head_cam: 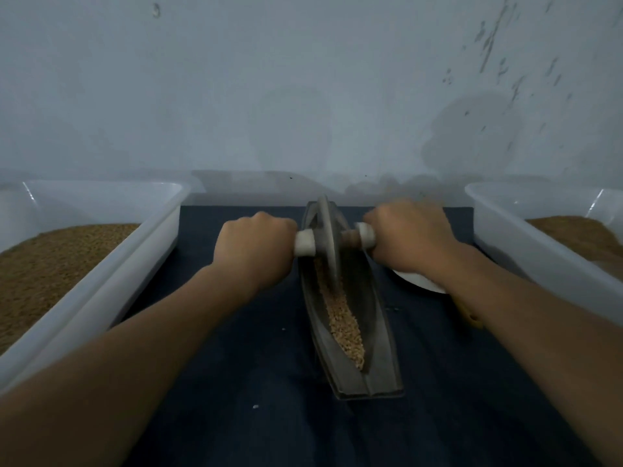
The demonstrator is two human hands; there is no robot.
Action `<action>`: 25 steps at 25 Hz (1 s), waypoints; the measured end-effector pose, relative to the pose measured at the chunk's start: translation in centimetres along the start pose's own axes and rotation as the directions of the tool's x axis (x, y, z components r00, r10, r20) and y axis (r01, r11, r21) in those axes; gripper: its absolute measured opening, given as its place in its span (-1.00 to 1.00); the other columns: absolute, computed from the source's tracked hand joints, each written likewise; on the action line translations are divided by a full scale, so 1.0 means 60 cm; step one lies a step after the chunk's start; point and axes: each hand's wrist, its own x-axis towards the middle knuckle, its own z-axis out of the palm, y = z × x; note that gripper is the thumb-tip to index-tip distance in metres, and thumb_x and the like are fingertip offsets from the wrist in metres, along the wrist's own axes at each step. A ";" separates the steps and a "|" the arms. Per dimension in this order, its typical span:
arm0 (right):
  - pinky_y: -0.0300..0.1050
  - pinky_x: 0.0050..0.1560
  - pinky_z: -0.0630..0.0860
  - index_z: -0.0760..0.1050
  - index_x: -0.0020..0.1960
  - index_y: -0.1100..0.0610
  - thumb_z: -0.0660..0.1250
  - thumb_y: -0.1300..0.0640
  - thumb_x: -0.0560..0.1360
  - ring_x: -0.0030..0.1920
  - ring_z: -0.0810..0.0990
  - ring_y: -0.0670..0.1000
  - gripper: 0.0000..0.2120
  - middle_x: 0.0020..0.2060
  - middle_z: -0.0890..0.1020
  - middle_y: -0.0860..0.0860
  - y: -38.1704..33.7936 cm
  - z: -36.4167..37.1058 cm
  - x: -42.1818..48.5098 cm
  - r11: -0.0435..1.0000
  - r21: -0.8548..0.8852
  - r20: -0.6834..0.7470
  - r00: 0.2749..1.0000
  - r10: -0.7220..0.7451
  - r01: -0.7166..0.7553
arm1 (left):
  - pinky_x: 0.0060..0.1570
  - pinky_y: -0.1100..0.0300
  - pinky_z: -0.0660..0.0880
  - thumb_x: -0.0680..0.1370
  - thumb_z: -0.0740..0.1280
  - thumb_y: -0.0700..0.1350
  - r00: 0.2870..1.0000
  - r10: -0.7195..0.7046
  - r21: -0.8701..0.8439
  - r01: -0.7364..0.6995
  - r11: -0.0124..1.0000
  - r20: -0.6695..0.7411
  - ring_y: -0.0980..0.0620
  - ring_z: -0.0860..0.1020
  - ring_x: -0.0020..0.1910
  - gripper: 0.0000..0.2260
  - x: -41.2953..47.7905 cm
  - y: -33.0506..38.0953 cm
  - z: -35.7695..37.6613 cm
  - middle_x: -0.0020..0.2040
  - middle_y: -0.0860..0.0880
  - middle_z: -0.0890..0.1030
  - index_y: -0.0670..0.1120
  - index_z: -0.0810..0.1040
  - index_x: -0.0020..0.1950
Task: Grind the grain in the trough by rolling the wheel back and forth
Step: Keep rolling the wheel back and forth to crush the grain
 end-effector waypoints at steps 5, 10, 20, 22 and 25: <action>-0.29 -0.50 0.02 0.22 -0.40 -0.15 0.41 -0.11 0.22 -0.52 0.24 -0.21 -0.68 -0.54 0.31 -0.17 0.016 -0.002 -0.130 0.998 0.043 -0.112 0.993 -0.034 0.039 | -0.49 0.25 -0.06 0.30 0.50 0.03 0.965 0.218 0.206 -0.185 0.961 -0.149 0.09 0.04 -0.54 -0.64 -0.083 0.012 -0.050 -0.44 0.08 0.13 0.09 0.29 -0.23; -0.18 -0.40 0.22 0.28 -0.34 -0.09 0.38 -0.04 0.37 -0.38 0.41 0.00 -0.72 -0.39 0.44 -0.12 0.007 0.027 -0.058 0.997 0.067 -0.098 0.994 0.046 -0.039 | -0.47 0.15 0.17 0.49 0.36 -0.04 0.994 0.072 0.162 -0.058 0.985 -0.086 0.01 0.24 -0.49 -0.84 -0.024 0.016 -0.013 -0.37 0.04 0.26 0.03 0.36 -0.13; -0.30 -0.49 0.03 0.20 -0.40 -0.13 0.40 -0.10 0.22 -0.53 0.23 -0.17 -0.66 -0.53 0.30 -0.17 0.012 0.006 -0.124 1.000 -0.019 -0.170 0.985 -0.021 0.018 | -0.48 0.27 -0.06 0.22 0.54 -0.01 0.963 0.200 0.164 -0.171 0.971 -0.181 0.08 -0.01 -0.53 -0.53 -0.080 0.010 -0.039 -0.44 0.08 0.05 0.05 0.21 -0.24; -0.32 -0.49 0.03 0.19 -0.41 -0.14 0.39 -0.10 0.19 -0.55 0.23 -0.18 -0.67 -0.56 0.27 -0.17 0.015 0.004 -0.131 1.000 -0.001 -0.157 0.987 -0.028 0.028 | -0.46 0.30 -0.08 0.16 0.56 -0.03 0.956 0.204 0.167 -0.170 0.971 -0.211 0.08 -0.04 -0.53 -0.50 -0.078 0.008 -0.042 -0.45 0.08 0.04 0.05 0.21 -0.26; -0.23 -0.43 0.17 0.28 -0.35 -0.09 0.42 -0.06 0.33 -0.42 0.43 0.00 -0.70 -0.43 0.42 -0.13 0.009 0.024 -0.080 0.999 0.039 -0.130 0.991 0.042 -0.037 | -0.50 0.21 0.05 0.37 0.45 -0.03 0.985 0.118 0.197 -0.091 0.976 -0.130 0.03 0.16 -0.54 -0.72 -0.040 0.015 -0.009 -0.43 0.06 0.17 0.04 0.31 -0.21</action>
